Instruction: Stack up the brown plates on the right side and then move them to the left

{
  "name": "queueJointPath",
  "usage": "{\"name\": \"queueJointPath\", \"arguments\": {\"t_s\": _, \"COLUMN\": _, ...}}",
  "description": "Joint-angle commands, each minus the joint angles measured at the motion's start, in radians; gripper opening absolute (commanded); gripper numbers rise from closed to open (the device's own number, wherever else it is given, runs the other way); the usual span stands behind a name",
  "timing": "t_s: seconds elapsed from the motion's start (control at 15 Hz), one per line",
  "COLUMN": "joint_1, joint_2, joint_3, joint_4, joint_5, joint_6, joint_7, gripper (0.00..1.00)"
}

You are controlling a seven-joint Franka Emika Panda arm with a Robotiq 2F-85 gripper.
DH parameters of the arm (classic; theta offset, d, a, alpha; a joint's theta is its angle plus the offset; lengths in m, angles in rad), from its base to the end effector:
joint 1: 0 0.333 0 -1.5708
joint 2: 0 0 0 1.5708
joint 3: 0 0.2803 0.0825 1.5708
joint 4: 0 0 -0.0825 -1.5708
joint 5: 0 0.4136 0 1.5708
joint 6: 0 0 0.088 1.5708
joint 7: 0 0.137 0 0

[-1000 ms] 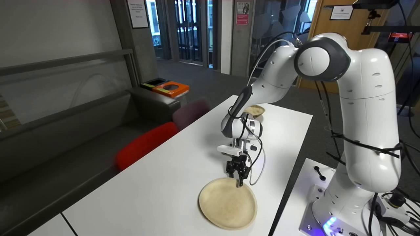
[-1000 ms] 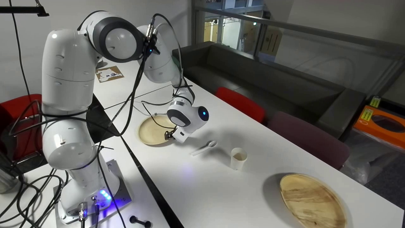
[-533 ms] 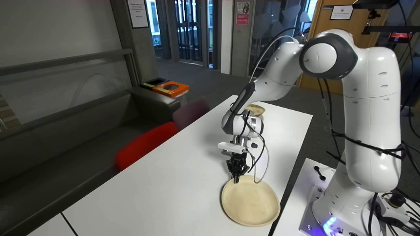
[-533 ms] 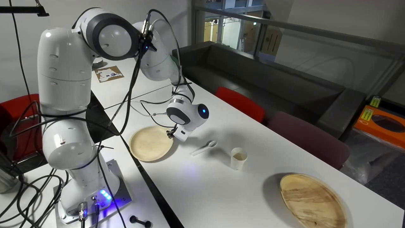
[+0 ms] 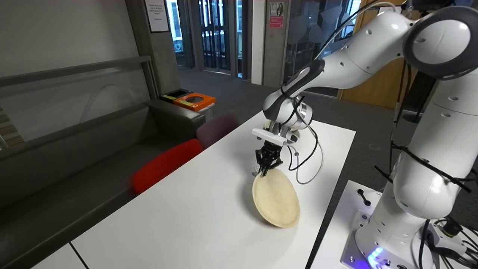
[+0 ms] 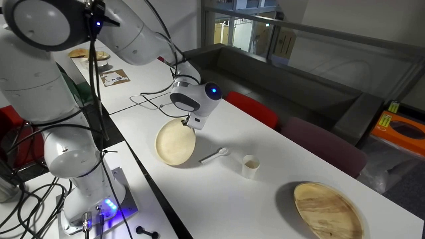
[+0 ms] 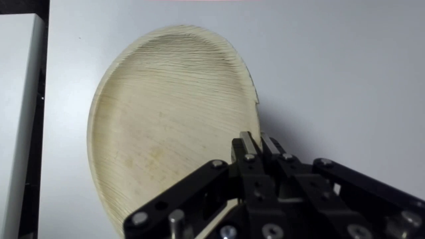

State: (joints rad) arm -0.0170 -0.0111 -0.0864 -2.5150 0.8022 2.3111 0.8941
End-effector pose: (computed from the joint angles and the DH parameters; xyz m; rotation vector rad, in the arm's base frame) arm 0.4629 -0.0177 0.1873 -1.8541 1.9287 0.5090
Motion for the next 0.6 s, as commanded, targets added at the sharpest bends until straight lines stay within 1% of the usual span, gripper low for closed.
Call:
{"name": "queueJointPath", "arguments": {"t_s": 0.0, "joint_1": -0.061, "joint_2": -0.114, "joint_3": -0.025, "joint_4": 0.053, "joint_5": -0.077, "joint_6": -0.076, "joint_7": 0.055, "gripper": 0.02}}
{"name": "queueJointPath", "arguments": {"t_s": 0.07, "joint_1": -0.081, "joint_2": -0.12, "joint_3": -0.038, "joint_4": 0.089, "joint_5": -0.088, "joint_6": -0.106, "joint_7": 0.074, "gripper": 0.02}}
{"name": "queueJointPath", "arguments": {"t_s": 0.13, "joint_1": -0.1, "joint_2": -0.127, "joint_3": -0.048, "joint_4": 0.116, "joint_5": -0.092, "joint_6": -0.091, "joint_7": 0.106, "gripper": 0.02}}
{"name": "queueJointPath", "arguments": {"t_s": 0.2, "joint_1": -0.123, "joint_2": -0.118, "joint_3": -0.064, "joint_4": 0.16, "joint_5": -0.102, "joint_6": -0.103, "joint_7": 0.132, "gripper": 0.02}}
{"name": "queueJointPath", "arguments": {"t_s": 0.4, "joint_1": -0.178, "joint_2": -0.113, "joint_3": -0.095, "joint_4": 0.243, "joint_5": -0.157, "joint_6": -0.019, "joint_7": 0.21, "gripper": 0.02}}
{"name": "queueJointPath", "arguments": {"t_s": 0.53, "joint_1": -0.217, "joint_2": -0.106, "joint_3": -0.125, "joint_4": 0.296, "joint_5": -0.202, "joint_6": 0.015, "joint_7": 0.26, "gripper": 0.02}}
